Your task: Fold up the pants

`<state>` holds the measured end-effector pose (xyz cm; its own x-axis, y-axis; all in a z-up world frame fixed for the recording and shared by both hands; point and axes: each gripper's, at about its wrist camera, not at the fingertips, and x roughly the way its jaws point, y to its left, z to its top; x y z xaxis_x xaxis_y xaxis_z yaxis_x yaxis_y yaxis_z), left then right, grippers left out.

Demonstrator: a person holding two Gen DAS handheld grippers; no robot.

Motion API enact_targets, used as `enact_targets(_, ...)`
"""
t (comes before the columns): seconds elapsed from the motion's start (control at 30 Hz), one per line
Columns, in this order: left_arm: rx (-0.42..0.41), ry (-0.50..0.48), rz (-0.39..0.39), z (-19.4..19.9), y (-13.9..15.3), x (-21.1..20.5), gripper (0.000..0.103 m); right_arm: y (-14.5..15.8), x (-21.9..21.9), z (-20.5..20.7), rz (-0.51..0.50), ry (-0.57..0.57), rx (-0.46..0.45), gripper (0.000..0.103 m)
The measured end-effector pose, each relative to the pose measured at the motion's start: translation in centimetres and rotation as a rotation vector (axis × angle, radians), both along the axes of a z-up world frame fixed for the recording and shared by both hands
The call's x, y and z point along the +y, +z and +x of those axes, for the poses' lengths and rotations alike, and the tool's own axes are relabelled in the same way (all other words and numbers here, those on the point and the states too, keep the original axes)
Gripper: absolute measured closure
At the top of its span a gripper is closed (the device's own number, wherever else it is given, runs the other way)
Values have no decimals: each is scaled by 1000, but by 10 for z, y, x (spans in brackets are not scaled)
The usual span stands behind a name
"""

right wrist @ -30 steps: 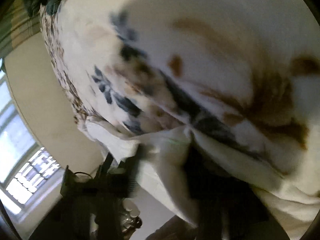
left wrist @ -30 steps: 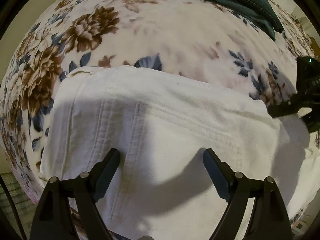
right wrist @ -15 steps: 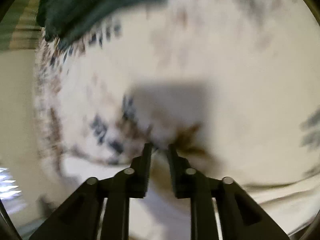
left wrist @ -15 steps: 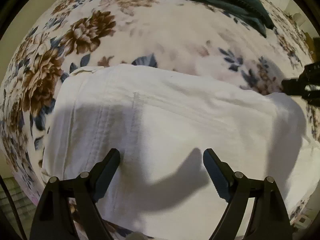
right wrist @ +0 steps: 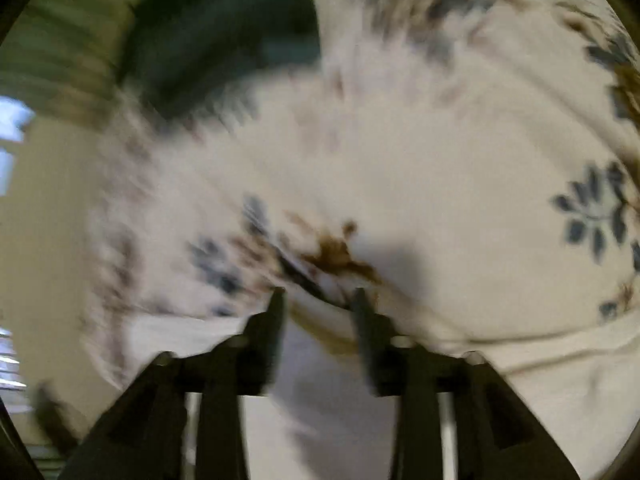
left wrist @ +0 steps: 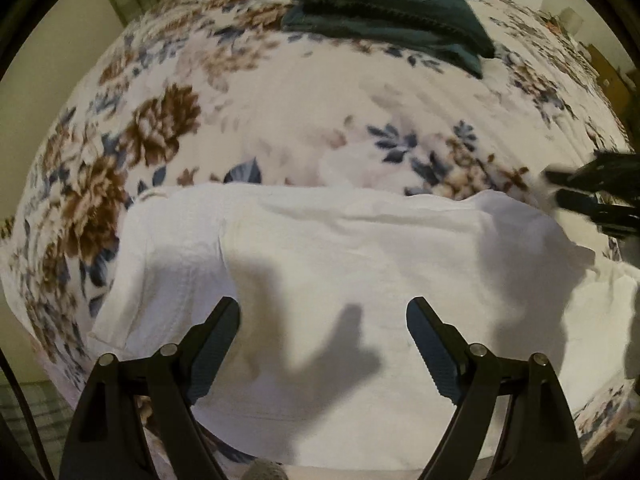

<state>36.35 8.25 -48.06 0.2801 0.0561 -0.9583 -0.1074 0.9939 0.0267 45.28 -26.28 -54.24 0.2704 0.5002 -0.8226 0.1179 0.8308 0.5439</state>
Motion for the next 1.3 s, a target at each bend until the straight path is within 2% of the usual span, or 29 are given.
enact_targets(0.03,-5,0,-15,-3,3,-3,16,17,-25,-21,31,-61,-76,9)
enact_targets(0.07,-4,9,-15,-6,7,-7,16,26,-43,-36,40,-106,-110,6)
enact_targets(0.1,3,15,-12,-12,12,-13,16,33,-67,-52,38,-150,-123,6)
enact_targets(0.17,6,17,-5,-18,20,-23,16,39,-121,-87,-7,-251,-92,6)
enact_targets(0.23,1,37,-10,-25,30,-36,16,40,-187,-128,-115,-388,-34,6)
enact_targets(0.33,5,54,-69,-26,39,-71,16,31,-291,-193,-234,-620,61,6)
enact_targets(0.4,7,33,-100,-22,39,-106,16,15,-357,-231,-211,-751,118,7)
enact_targets(0.47,10,-7,-132,-18,31,-155,16,-14,-418,-266,-135,-858,166,7)
enact_targets(0.53,34,-32,-182,-14,20,-191,16,-51,-459,-291,80,-926,132,7)
enact_targets(0.57,47,-43,-207,-12,15,-210,16,-66,-469,-298,206,-938,80,7)
enact_targets(0.63,51,-79,-223,-8,6,-247,16,-94,-480,-299,350,-948,28,7)
enact_targets(0.73,73,-136,-200,-4,-9,-286,16,-118,-479,-281,424,-894,-20,7)
enact_targets(0.8,89,-149,-175,-1,-19,-302,16,-122,-469,-266,423,-864,-44,7)
enact_targets(0.9,115,-132,-178,4,-35,-311,16,-117,-465,-248,402,-842,-93,8)
enact_targets(0.97,138,-99,-243,7,-45,-307,16,-103,-461,-245,387,-831,-141,15)
enact_targets(1.07,169,-57,-279,8,-62,-301,17,-82,-456,-254,339,-783,-195,26)
enact_targets(1.13,176,-54,-285,7,-67,-299,16,-80,-450,-260,332,-755,-180,30)
enact_targets(1.17,176,-56,-289,8,-69,-299,16,-81,-449,-266,341,-748,-169,36)
enact_targets(1.23,188,-69,-301,10,-73,-301,5,-80,-441,-269,372,-729,-156,37)
enact_targets(1.3,201,-83,-321,13,-79,-304,0,-82,-430,-259,294,-678,-92,37)
